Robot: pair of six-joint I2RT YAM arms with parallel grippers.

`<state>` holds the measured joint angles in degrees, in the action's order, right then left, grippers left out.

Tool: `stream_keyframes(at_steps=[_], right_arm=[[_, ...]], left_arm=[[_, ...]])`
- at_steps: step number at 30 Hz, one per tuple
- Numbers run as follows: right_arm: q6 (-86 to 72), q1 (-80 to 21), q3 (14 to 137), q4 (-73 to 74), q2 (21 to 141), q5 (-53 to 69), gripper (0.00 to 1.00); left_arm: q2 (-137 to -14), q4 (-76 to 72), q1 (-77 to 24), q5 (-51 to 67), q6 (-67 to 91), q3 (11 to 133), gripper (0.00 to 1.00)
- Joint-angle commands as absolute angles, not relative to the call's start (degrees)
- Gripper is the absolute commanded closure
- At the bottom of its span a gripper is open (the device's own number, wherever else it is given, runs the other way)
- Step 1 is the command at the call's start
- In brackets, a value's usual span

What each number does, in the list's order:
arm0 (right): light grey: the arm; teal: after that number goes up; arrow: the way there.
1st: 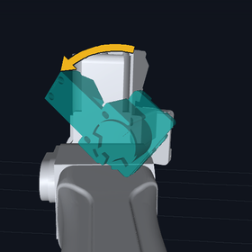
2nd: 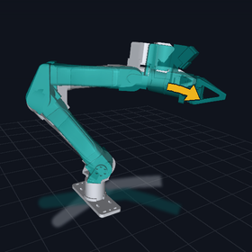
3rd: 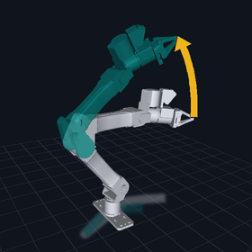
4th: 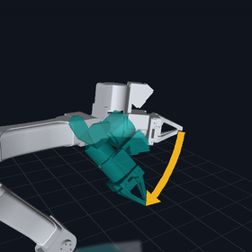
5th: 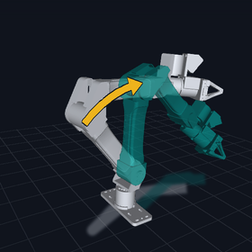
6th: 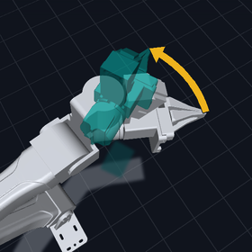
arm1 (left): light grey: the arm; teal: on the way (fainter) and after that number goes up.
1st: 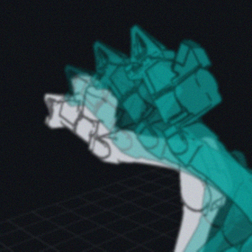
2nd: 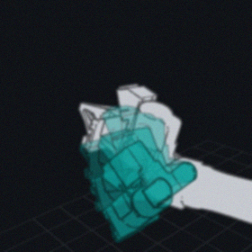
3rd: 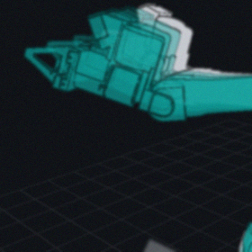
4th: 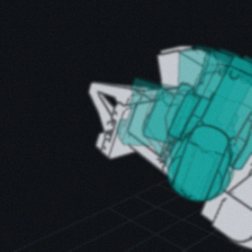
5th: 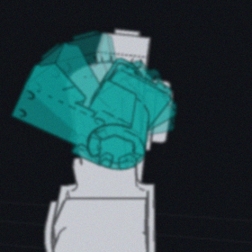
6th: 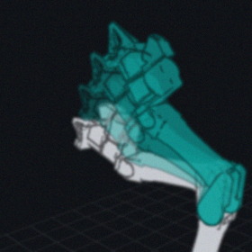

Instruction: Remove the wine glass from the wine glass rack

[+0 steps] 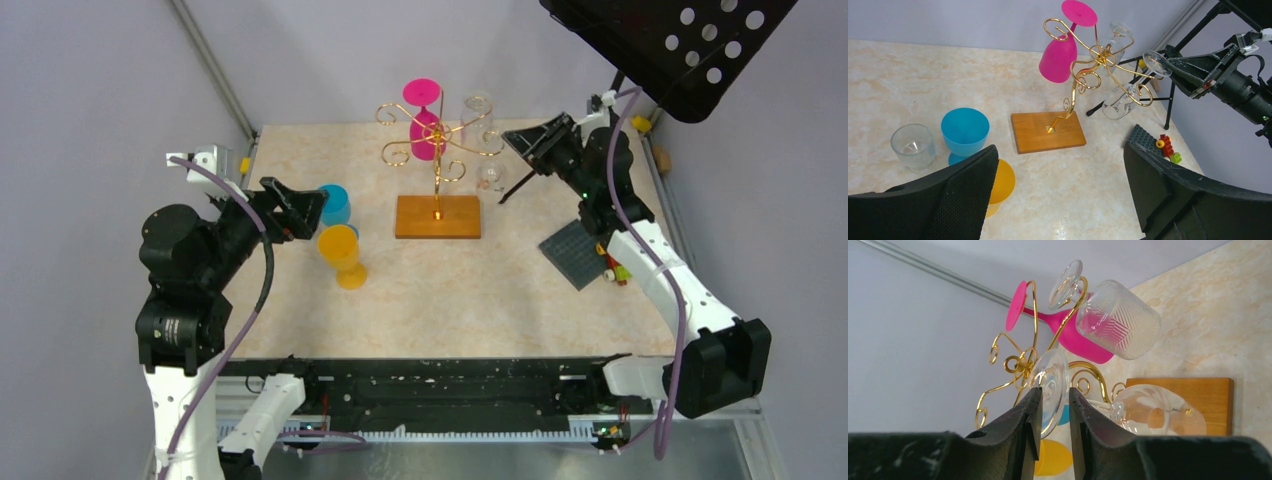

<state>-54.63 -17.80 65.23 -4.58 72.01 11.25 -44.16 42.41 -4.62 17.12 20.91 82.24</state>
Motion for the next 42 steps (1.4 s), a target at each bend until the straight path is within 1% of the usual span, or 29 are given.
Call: stream_keyframes(at_steps=[1, 3, 5, 6, 9, 15, 20, 31, 37, 40, 42], right_arm=[[-55.7, -17.1, 66.3, -8.2, 73.5, 13.1, 0.71], [-56.0, -17.1, 66.4, -8.4, 73.9, 13.2, 0.71], [-56.0, -17.1, 66.5, -8.4, 74.0, 13.1, 0.74], [-56.0, -17.1, 66.5, -8.4, 74.0, 12.9, 0.76], [-55.6, -17.1, 66.4, -8.2, 73.5, 12.4, 0.87], [-53.9, -17.1, 67.1, -5.6, 72.0, 10.1, 1.00], [-53.9, -17.1, 67.2, -5.8, 70.8, 10.7, 1.00], [-58.5, -17.2, 65.6, -9.4, 67.9, 15.9, 1.00], [-61.6, -17.2, 64.2, -12.0, 68.4, 18.8, 1.00], [-63.4, -17.3, 63.3, -15.3, 69.6, 20.5, 1.00], [-65.0, -17.6, 62.2, -19.9, 70.4, 22.0, 1.00]], left_arm=[[-44.9, 39.7, -4.8, 18.0, 21.3, 82.2, 0.01], [-44.9, 39.6, -4.8, 18.0, 21.3, 82.3, 0.01], [-44.9, 39.6, -4.8, 18.0, 21.3, 82.3, 0.01], [-45.0, 39.7, -4.8, 18.0, 21.2, 82.3, 0.01], [-45.0, 39.7, -4.8, 18.0, 21.3, 82.4, 0.01], [-45.1, 39.6, -4.8, 18.1, 21.2, 82.4, 0.01], [-45.0, 39.6, -4.8, 18.2, 21.3, 82.4, 0.01], [-45.1, 39.6, -4.8, 18.3, 21.4, 82.3, 0.01], [-45.0, 39.5, -4.8, 18.4, 21.4, 82.3, 0.01], [-45.0, 39.5, -4.8, 18.5, 21.4, 82.3, 0.01], [-44.9, 39.6, -4.8, 18.4, 21.4, 82.3, 0.01]])
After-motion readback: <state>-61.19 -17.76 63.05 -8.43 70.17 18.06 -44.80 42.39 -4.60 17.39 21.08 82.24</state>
